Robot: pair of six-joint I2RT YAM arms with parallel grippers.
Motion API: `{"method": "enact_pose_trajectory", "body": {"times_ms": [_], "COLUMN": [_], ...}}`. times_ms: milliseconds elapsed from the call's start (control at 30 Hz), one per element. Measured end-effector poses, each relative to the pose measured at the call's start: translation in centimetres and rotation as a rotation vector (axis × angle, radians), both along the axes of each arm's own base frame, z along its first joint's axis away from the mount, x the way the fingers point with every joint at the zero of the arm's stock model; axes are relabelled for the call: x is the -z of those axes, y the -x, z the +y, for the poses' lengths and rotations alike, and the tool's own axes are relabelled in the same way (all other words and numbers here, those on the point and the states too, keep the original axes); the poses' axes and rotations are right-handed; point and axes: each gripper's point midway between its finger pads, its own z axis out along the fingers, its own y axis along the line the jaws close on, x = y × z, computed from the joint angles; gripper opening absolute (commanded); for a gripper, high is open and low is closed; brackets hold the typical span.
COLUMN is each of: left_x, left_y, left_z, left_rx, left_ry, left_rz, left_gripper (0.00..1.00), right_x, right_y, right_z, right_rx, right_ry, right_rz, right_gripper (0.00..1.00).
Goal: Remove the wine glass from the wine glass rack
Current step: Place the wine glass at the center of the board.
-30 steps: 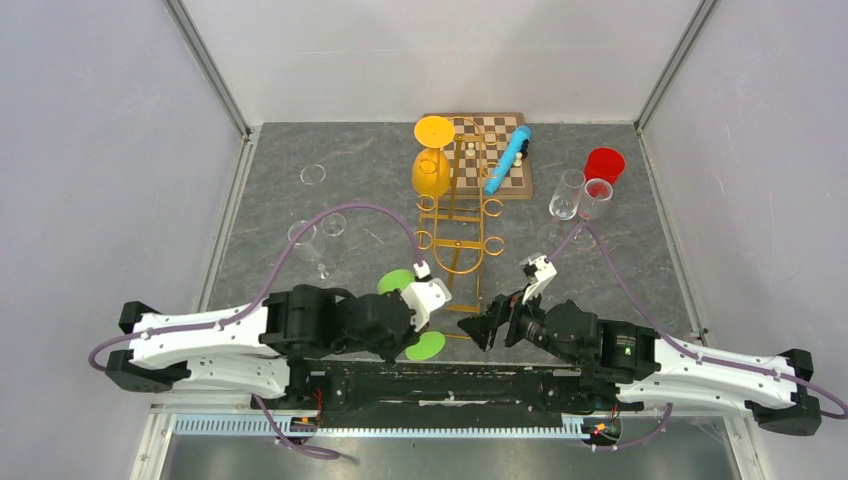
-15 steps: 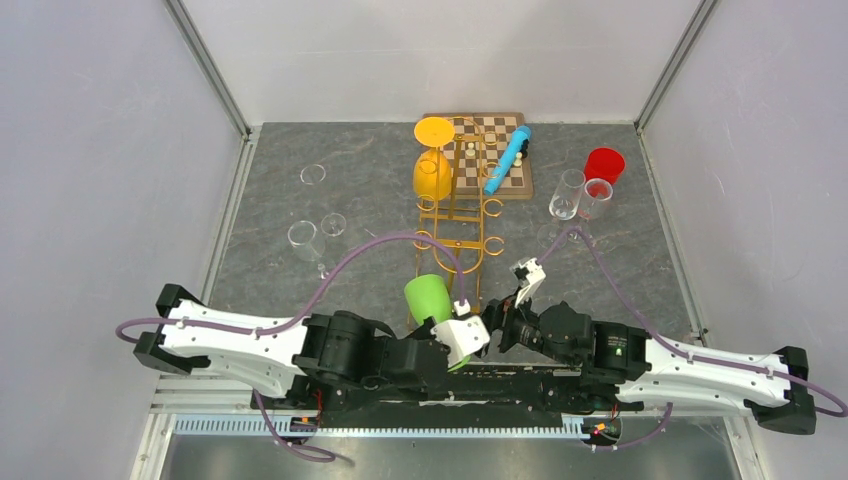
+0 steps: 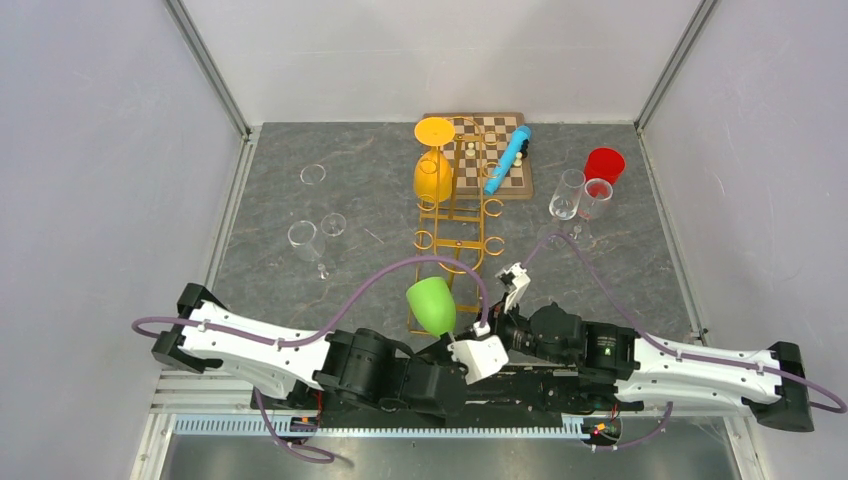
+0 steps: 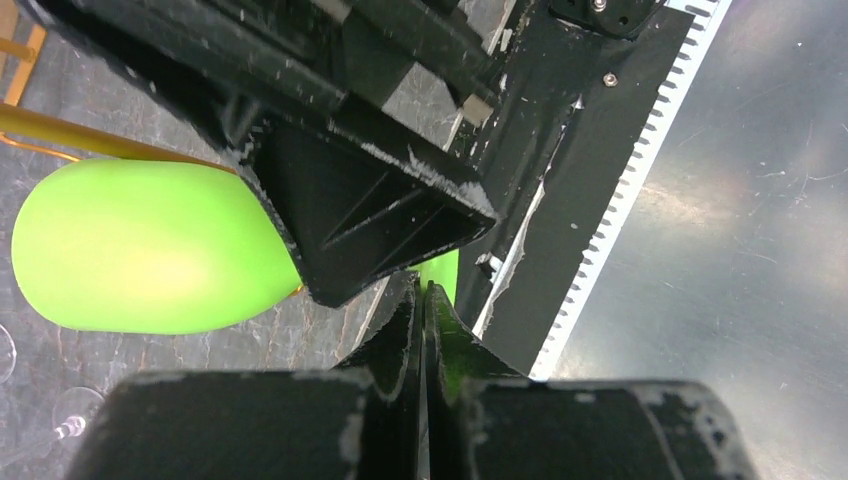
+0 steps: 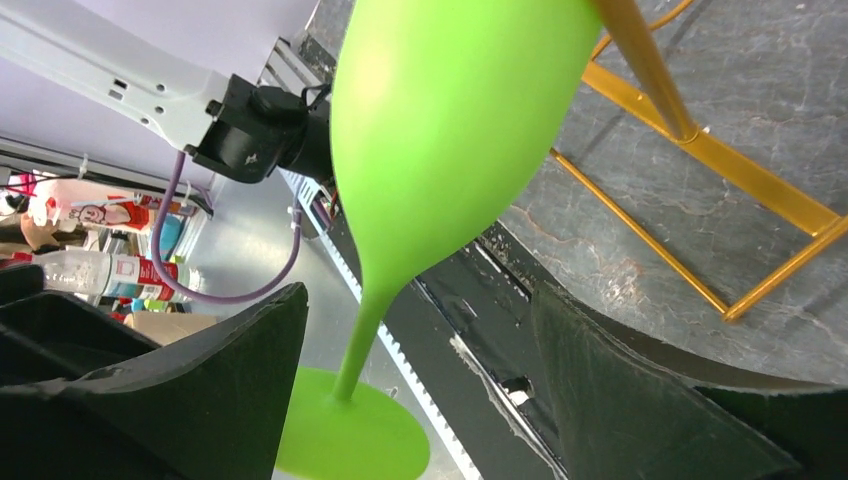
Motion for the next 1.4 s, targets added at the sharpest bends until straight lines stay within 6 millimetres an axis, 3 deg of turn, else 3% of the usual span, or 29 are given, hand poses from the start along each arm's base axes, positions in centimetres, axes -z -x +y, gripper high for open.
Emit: {"method": "enact_pose_trajectory", "body": {"times_ms": [367,600,767,1067,1267,1400], "left_x": [-1.1,-1.0,-1.1,-1.1,-0.4,-0.3], "left_y": [1.8,2.0,1.7,1.6,1.9,2.0], "left_z": [-1.1,-1.3,-1.3,-1.1,-1.2,-1.3], "left_rx": [0.04,0.039,0.028,0.024,0.026,0.026], "left_ry": [0.04,0.039,0.04,0.037,0.036,0.059], "left_rz": [-0.023,-0.043,-0.058,-0.069,-0.06,-0.051], "left_gripper": [0.02,0.02,0.02,0.03,0.24,0.38], "right_x": [1.3,0.9,-1.0,-1.6,-0.9,0.7], "right_y": [1.2,1.8,2.5,2.9,3.2,3.3], "right_z": [1.0,1.8,2.6,3.0,2.9,2.5], "right_rx": [-0.064,-0.099,-0.133,-0.163,-0.179,-0.183], "right_ry": [-0.003,-0.045,-0.129,-0.162,-0.167,-0.122], "right_rz": [0.045,0.072,0.087,0.087,0.091,0.081], "right_gripper": [0.66,0.35,0.01,0.0,0.0,0.0]}}
